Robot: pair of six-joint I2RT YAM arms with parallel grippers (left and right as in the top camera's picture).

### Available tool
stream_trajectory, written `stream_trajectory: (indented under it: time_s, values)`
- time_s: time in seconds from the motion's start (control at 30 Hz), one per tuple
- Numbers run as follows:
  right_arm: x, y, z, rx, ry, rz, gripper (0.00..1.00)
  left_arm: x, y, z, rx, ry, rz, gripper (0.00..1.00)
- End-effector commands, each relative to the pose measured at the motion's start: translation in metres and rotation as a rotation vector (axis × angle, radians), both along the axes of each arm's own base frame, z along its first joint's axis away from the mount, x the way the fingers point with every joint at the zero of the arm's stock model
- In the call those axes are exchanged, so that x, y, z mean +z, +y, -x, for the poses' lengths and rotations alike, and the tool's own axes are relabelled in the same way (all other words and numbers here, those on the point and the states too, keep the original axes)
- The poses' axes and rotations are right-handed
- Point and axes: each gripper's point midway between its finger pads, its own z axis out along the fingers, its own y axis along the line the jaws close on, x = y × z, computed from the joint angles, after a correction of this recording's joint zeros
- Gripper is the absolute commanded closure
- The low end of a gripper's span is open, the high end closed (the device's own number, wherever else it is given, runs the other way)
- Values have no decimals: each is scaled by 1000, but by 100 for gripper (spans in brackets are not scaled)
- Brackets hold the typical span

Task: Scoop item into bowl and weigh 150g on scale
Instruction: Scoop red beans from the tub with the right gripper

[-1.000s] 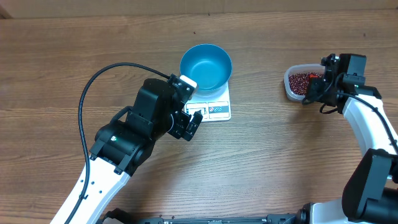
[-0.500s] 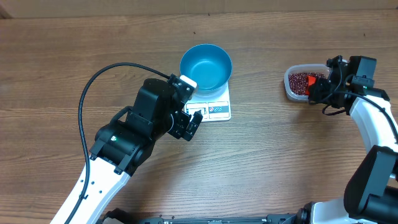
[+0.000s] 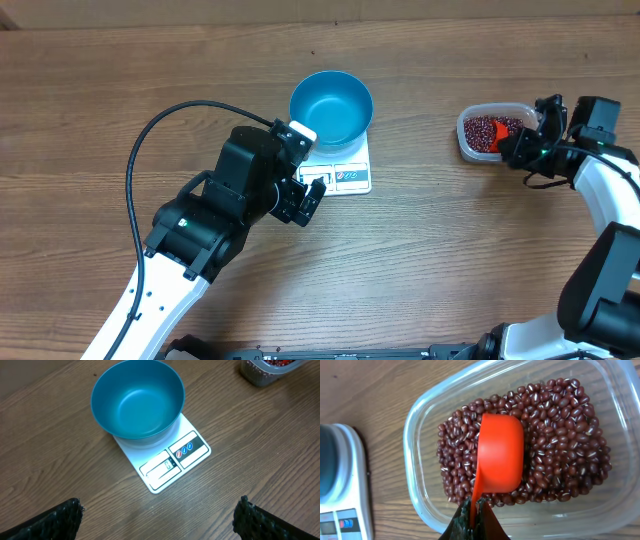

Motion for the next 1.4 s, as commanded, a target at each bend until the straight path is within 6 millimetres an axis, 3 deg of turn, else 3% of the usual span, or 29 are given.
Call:
stream_trajectory:
  time_s: [0.0, 0.13, 0.33, 0.77, 1.37]
  values:
    - [0, 8, -6, -8, -4, -105, 96, 12, 3, -2, 21, -25, 17, 0]
    - [-13, 13, -5, 4, 22, -152, 96, 12, 3, -2, 21, -25, 17, 1]
    - [-15, 8, -4, -26, 34, -169, 96, 12, 3, -2, 21, -25, 17, 1]
    - [1, -15, 1, -107, -7, -331, 96, 12, 3, -2, 21, -25, 17, 1]
    - [19, 3, 5, -53, -32, -482, 96, 11, 3, -2, 21, -23, 16, 0]
